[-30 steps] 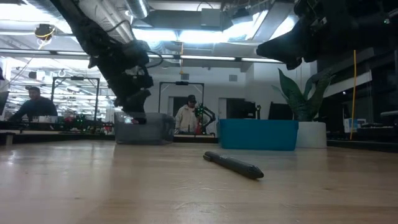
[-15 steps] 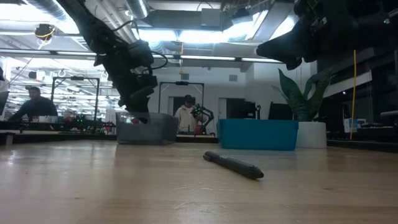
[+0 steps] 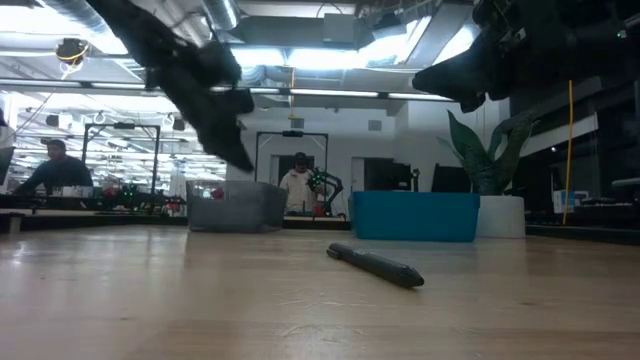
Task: Sort pens & pencils
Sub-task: Put the black pen into the black bin
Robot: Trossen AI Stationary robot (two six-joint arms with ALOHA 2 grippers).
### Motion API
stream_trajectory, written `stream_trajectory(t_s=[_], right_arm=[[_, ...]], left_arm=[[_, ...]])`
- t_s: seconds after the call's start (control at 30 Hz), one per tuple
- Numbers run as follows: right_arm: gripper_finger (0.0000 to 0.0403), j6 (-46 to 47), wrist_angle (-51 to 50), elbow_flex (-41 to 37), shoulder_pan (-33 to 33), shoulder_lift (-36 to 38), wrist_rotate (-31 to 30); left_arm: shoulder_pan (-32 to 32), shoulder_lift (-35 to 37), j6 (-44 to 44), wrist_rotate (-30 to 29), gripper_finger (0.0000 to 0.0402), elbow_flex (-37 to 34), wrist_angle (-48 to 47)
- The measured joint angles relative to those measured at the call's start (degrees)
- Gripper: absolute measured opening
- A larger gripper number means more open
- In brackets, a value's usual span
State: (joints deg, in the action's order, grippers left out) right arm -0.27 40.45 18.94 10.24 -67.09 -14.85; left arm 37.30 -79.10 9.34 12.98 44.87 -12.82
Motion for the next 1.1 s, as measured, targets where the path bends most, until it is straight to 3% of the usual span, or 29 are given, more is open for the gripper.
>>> stream_trajectory(t_s=[0.2,0.57,0.73,0.87,1.1], right_arm=[[0.0071,0.1,0.0,0.0,0.0,0.0,0.0],[0.0071,0.2,2.9,0.0,0.0,0.0,0.0],[0.0071,0.2,3.5,0.0,0.2,0.0,0.0],[0.0071,-0.4,2.8,1.8,2.1,0.0,-0.2],[0.0071,1.3,-9.9,9.5,7.2,-0.4,-7.0]], left_arm=[[-3.4,12.5,1.4,8.4,0.0085,-2.3,0.0],[-12.5,39.1,1.3,10.6,0.0085,-12.2,2.1],[-16.2,45.7,1.3,11.6,0.0085,-20.2,9.6],[-18.6,49.6,0.7,18.8,0.0085,-25.1,14.6],[-22.7,52.4,-1.5,21.7,0.0085,-26.8,15.1]])
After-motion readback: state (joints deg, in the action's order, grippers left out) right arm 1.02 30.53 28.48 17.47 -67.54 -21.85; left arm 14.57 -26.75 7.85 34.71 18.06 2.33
